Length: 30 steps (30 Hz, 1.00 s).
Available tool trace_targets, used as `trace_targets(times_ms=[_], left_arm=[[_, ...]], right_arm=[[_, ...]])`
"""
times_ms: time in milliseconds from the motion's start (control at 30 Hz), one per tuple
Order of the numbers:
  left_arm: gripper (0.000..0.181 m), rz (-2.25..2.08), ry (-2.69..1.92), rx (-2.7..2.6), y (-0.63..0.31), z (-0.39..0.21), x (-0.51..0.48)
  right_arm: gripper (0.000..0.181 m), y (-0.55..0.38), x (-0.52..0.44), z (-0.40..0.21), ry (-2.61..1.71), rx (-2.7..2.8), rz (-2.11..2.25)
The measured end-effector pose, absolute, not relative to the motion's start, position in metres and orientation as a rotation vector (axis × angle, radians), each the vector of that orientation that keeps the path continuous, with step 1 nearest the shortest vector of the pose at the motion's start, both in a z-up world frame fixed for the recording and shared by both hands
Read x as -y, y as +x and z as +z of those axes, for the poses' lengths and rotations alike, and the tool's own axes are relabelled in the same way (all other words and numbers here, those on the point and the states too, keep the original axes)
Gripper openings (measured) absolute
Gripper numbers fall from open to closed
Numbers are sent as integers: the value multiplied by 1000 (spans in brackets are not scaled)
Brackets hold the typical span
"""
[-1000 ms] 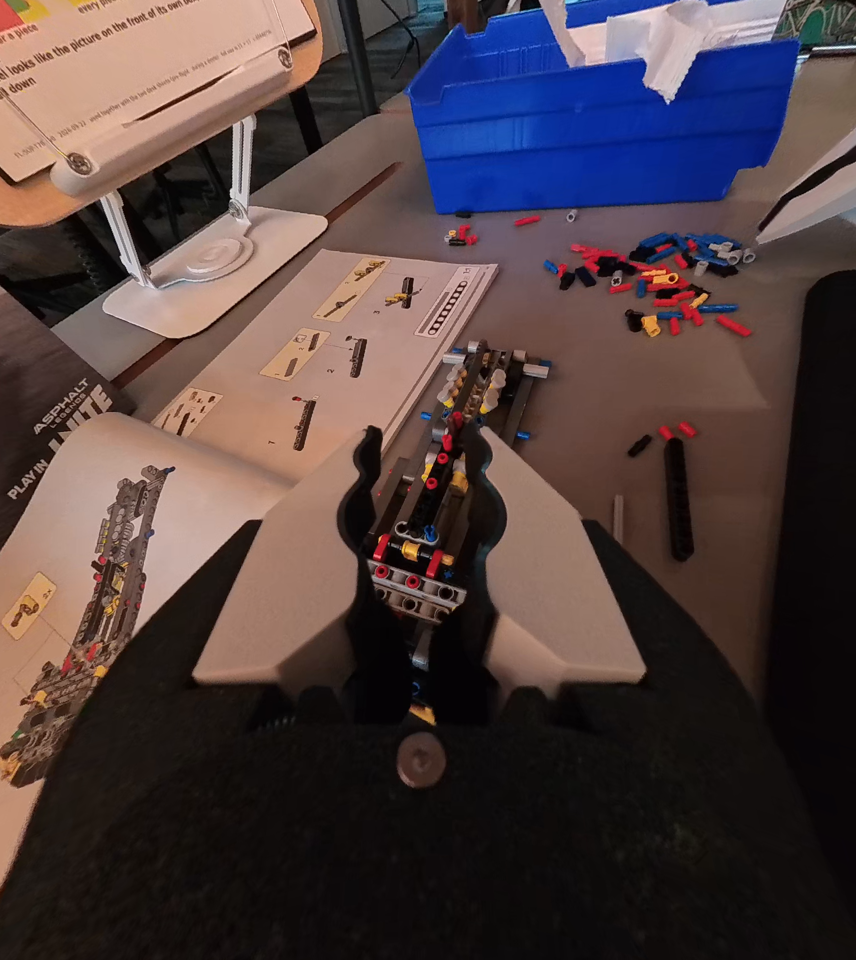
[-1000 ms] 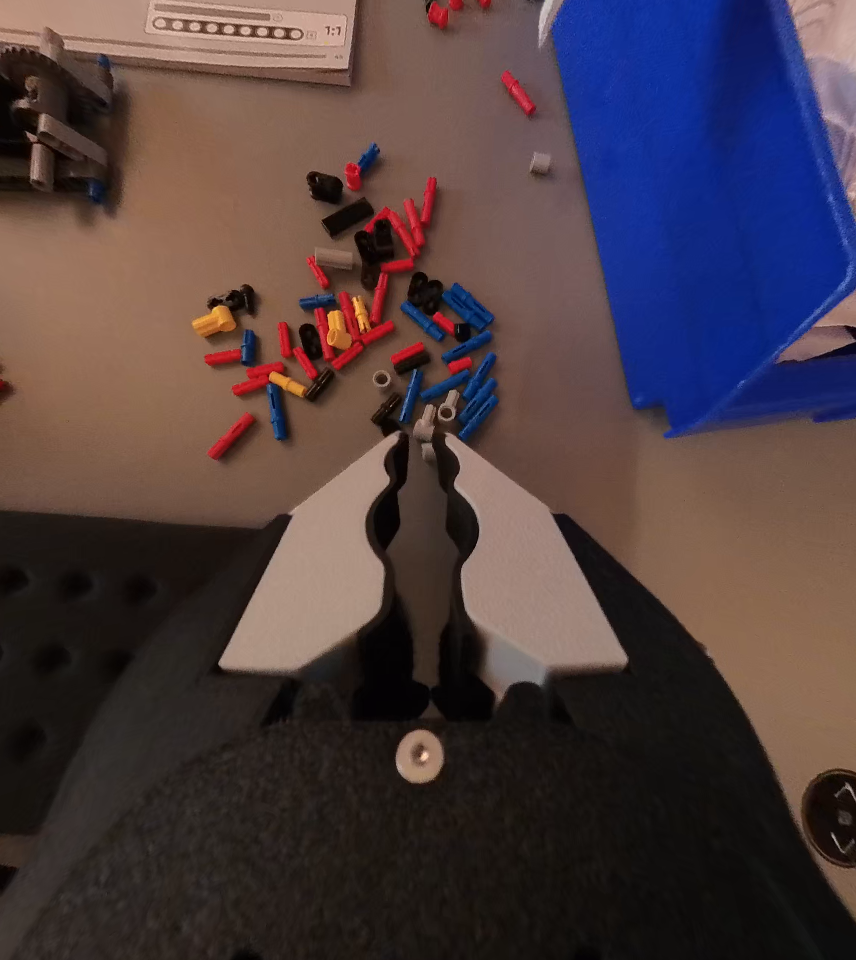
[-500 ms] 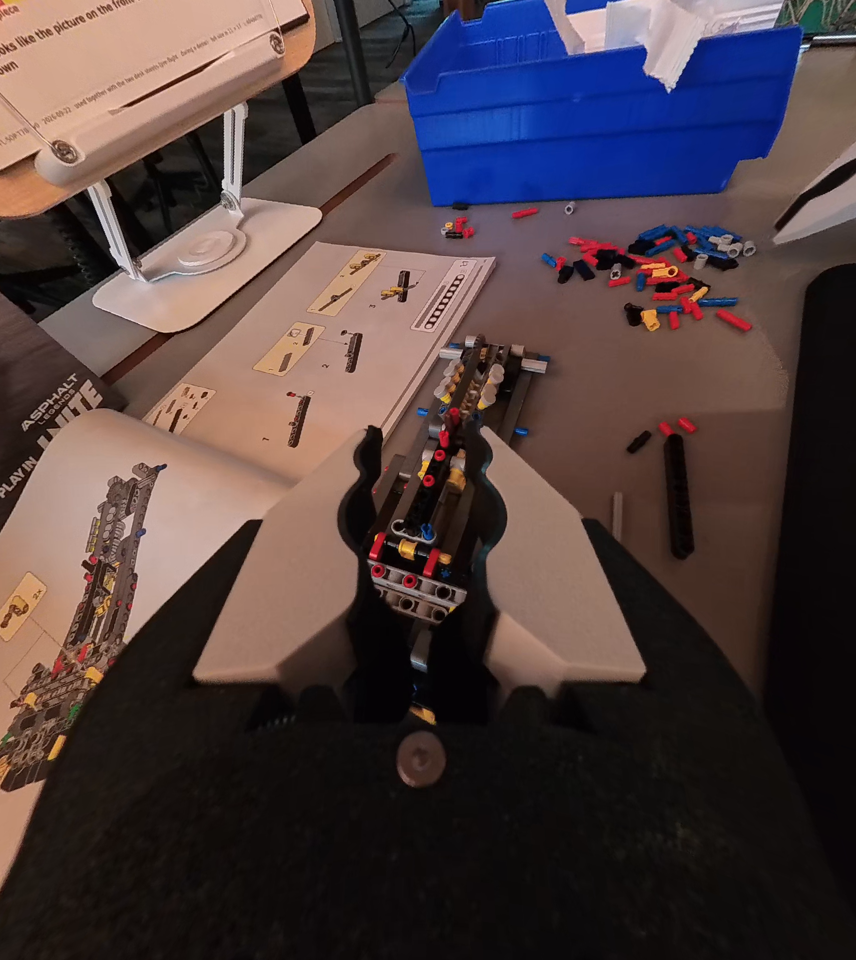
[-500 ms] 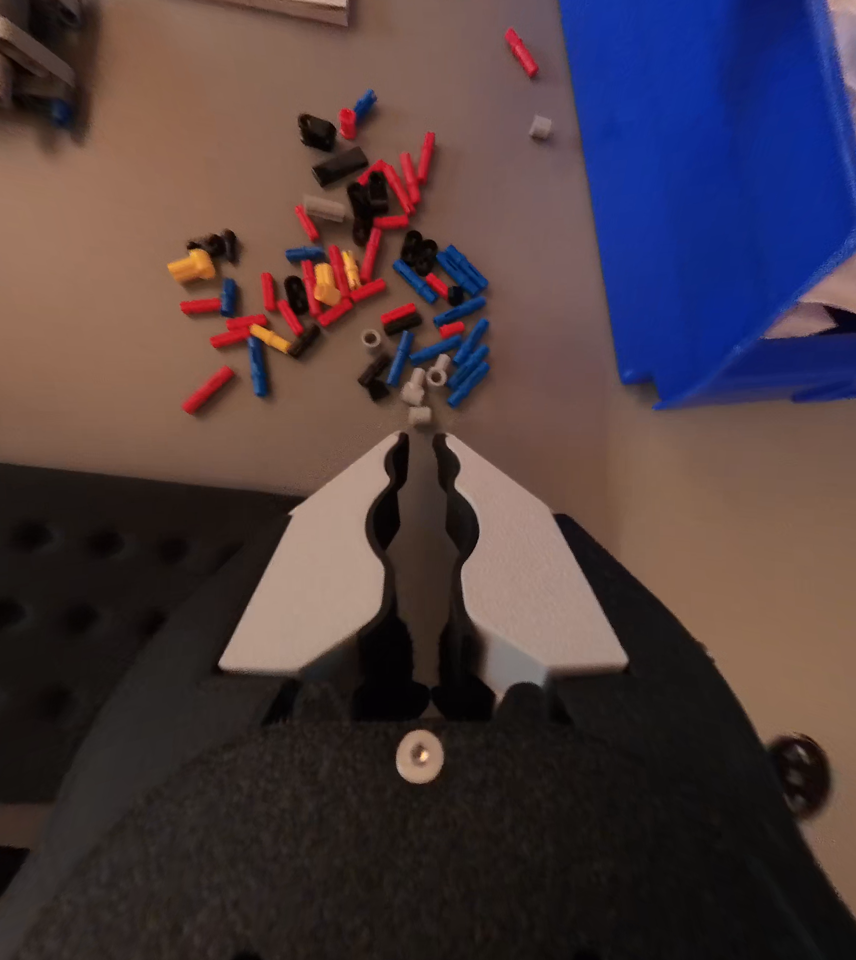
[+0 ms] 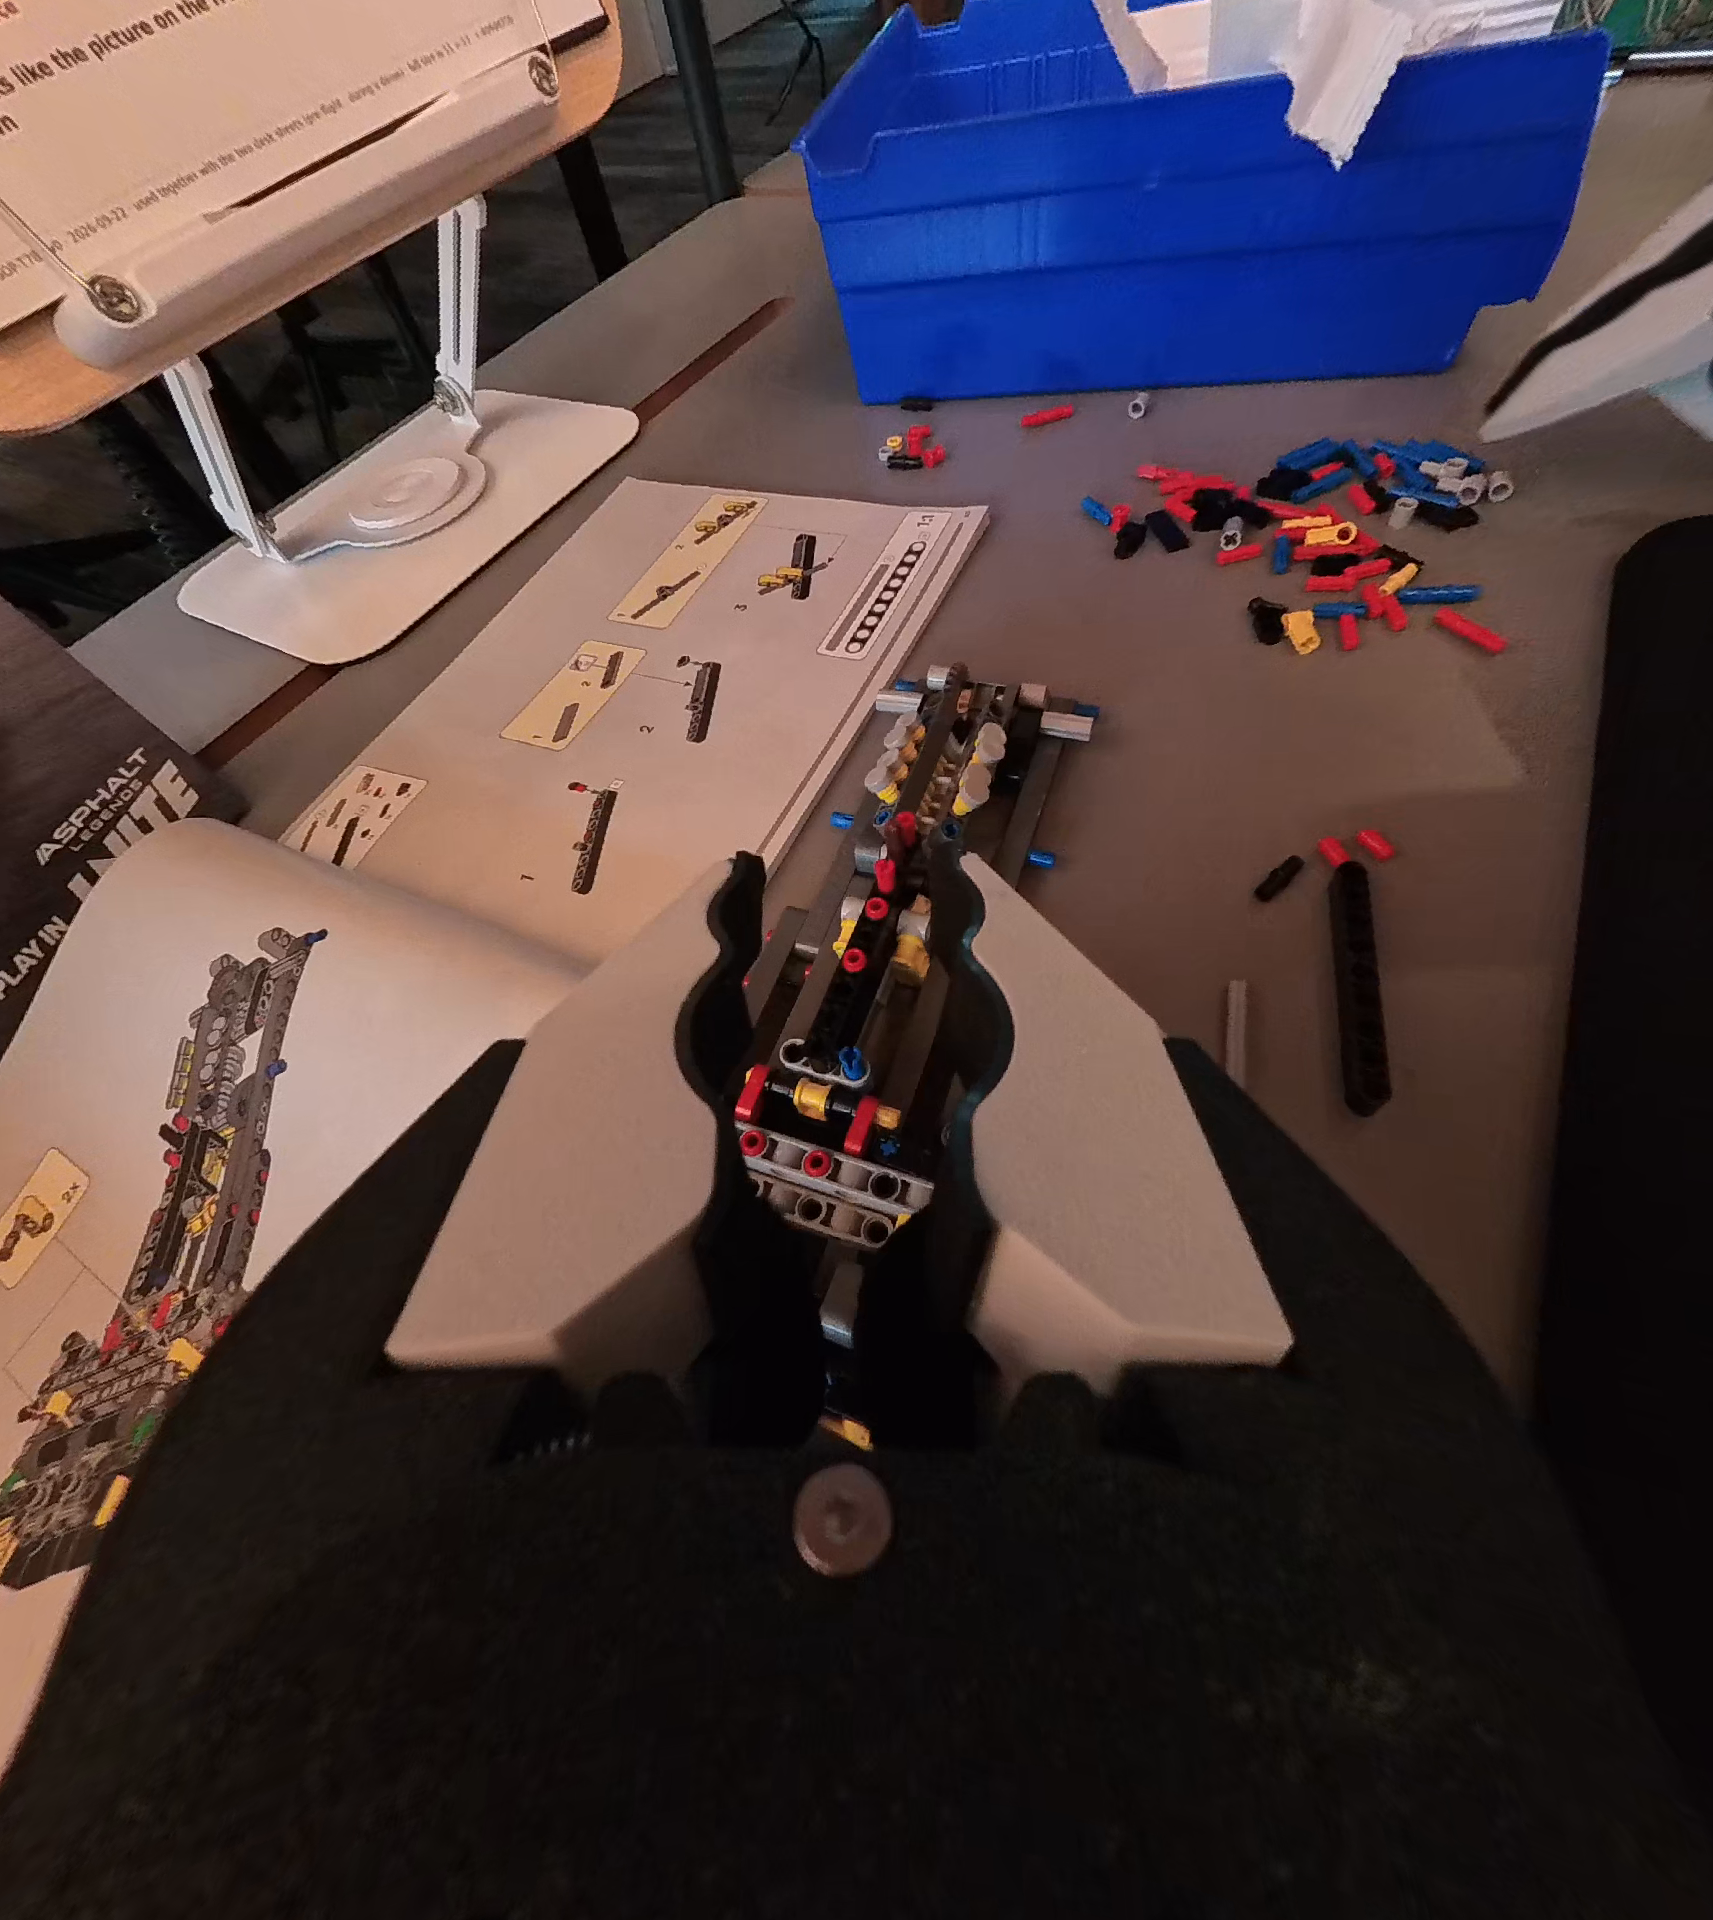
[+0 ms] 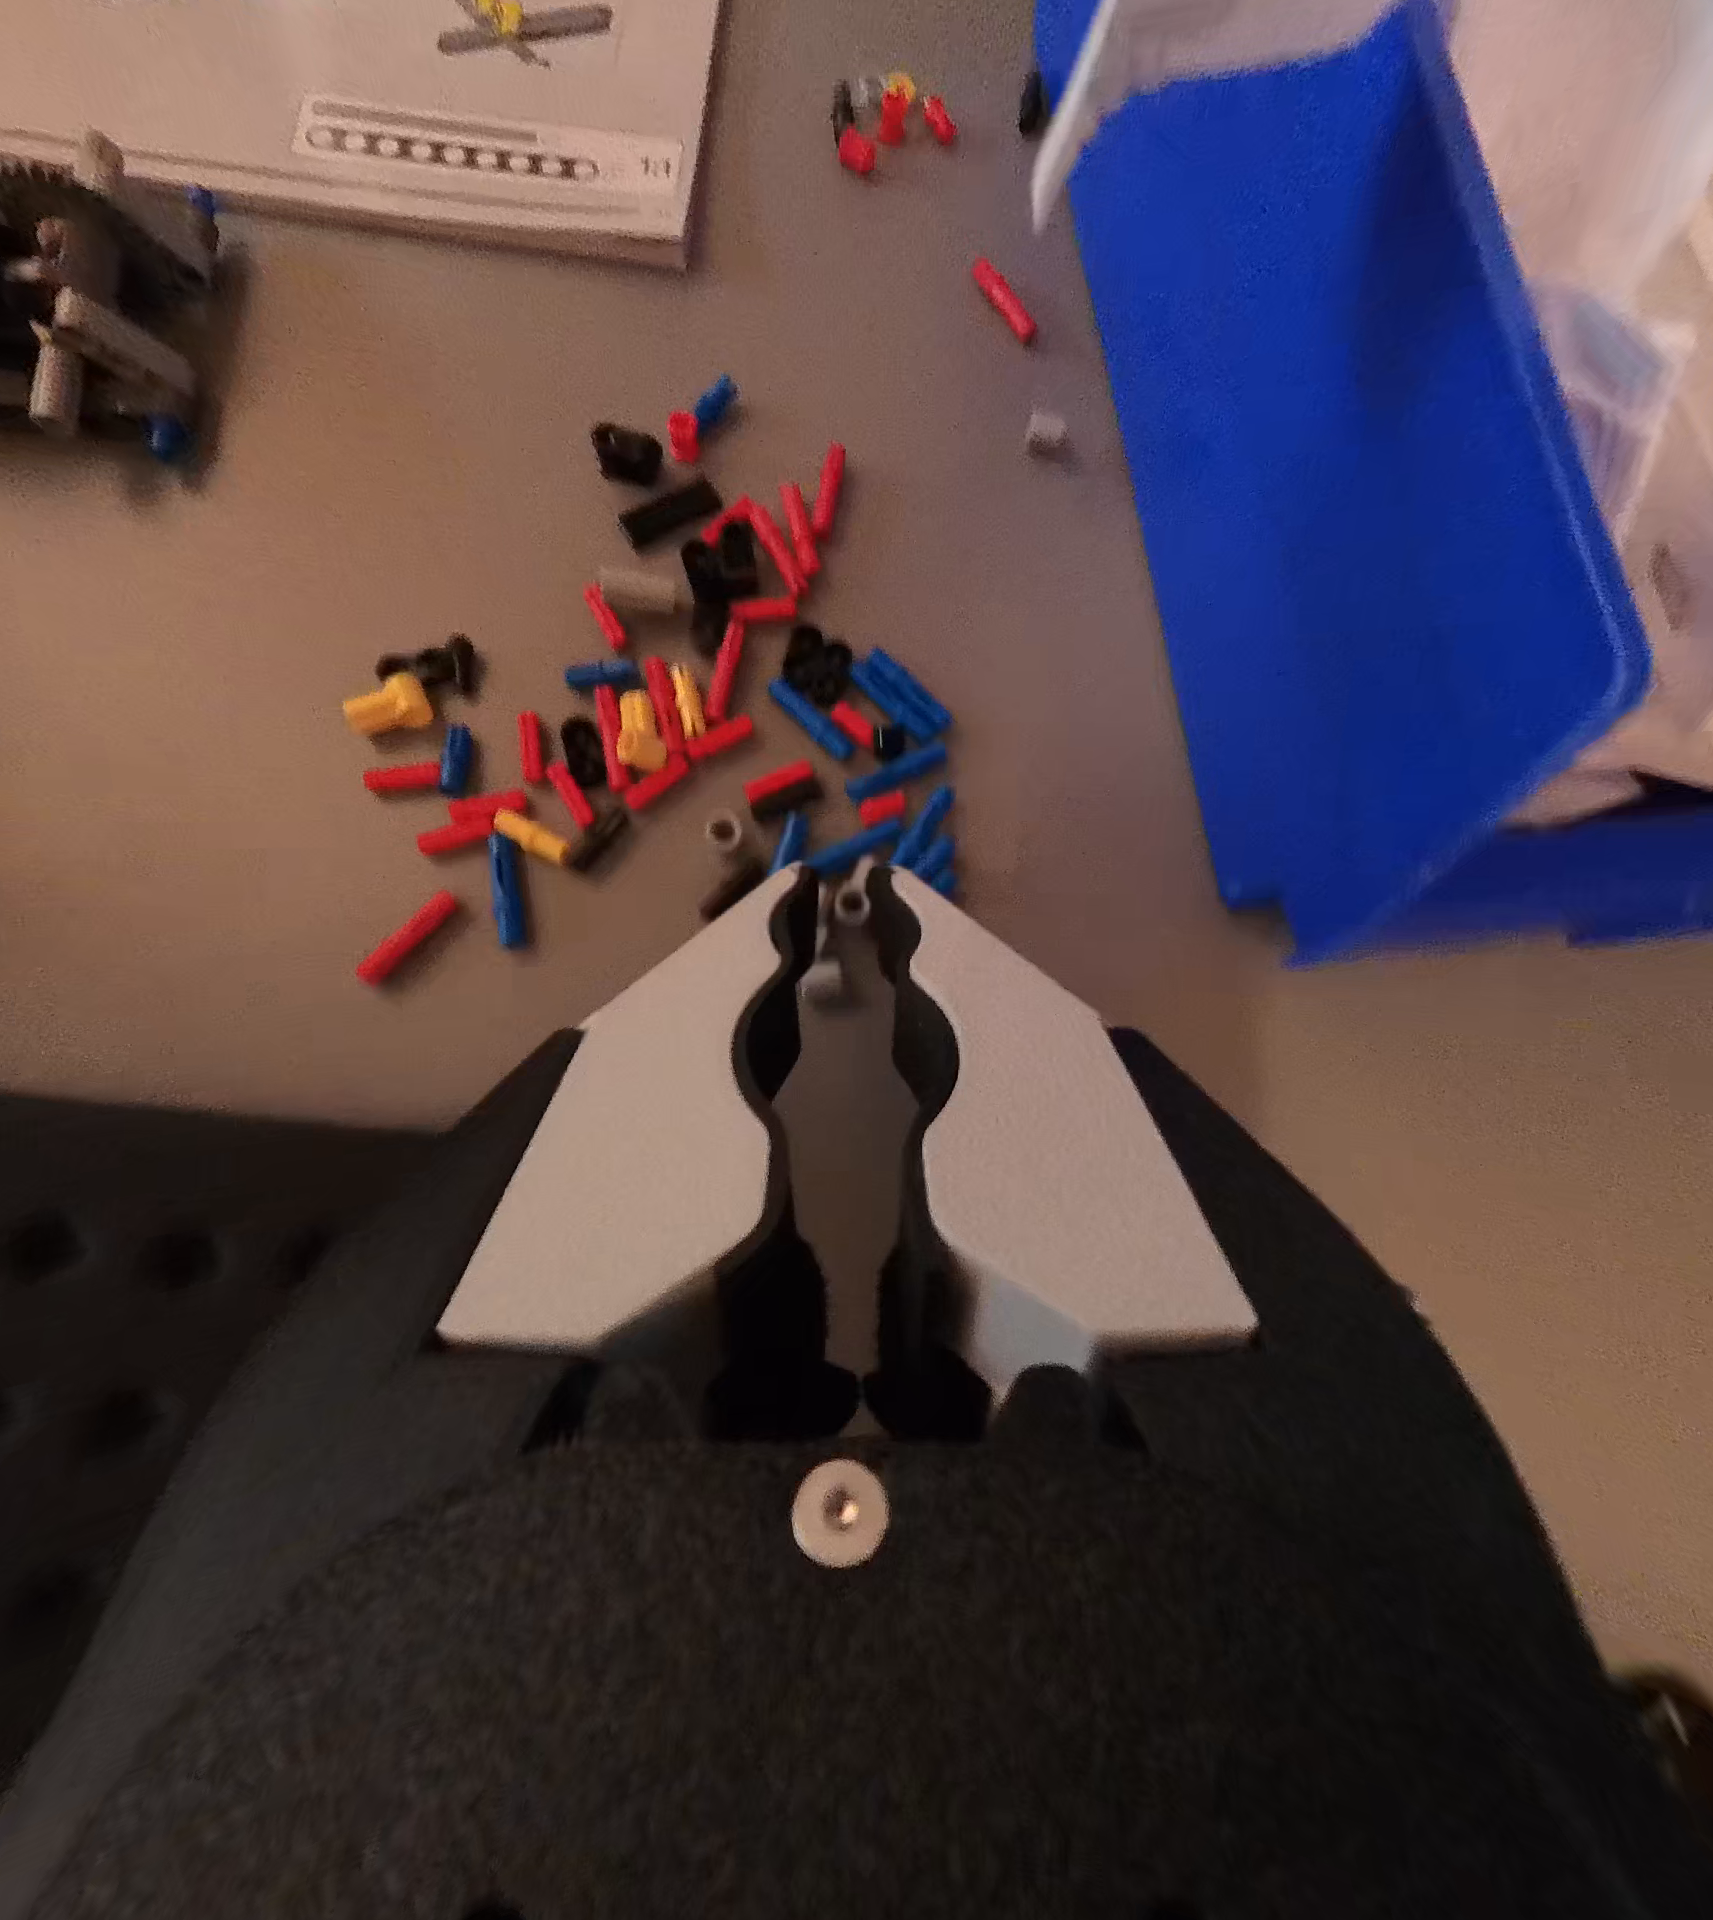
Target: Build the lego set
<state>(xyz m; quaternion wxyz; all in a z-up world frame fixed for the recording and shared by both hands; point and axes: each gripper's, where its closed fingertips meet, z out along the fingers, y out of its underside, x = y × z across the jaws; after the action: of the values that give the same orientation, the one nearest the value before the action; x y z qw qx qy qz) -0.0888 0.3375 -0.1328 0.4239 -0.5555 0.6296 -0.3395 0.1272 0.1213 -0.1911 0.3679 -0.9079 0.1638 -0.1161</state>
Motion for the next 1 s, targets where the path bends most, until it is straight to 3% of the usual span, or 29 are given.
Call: trace_targets(times_ms=[1000], left_arm=[[30,-790,-1406,-1587,-93,-140,-347]], right_arm=[[15,146,-139,-212,-2474,-108,-187]])
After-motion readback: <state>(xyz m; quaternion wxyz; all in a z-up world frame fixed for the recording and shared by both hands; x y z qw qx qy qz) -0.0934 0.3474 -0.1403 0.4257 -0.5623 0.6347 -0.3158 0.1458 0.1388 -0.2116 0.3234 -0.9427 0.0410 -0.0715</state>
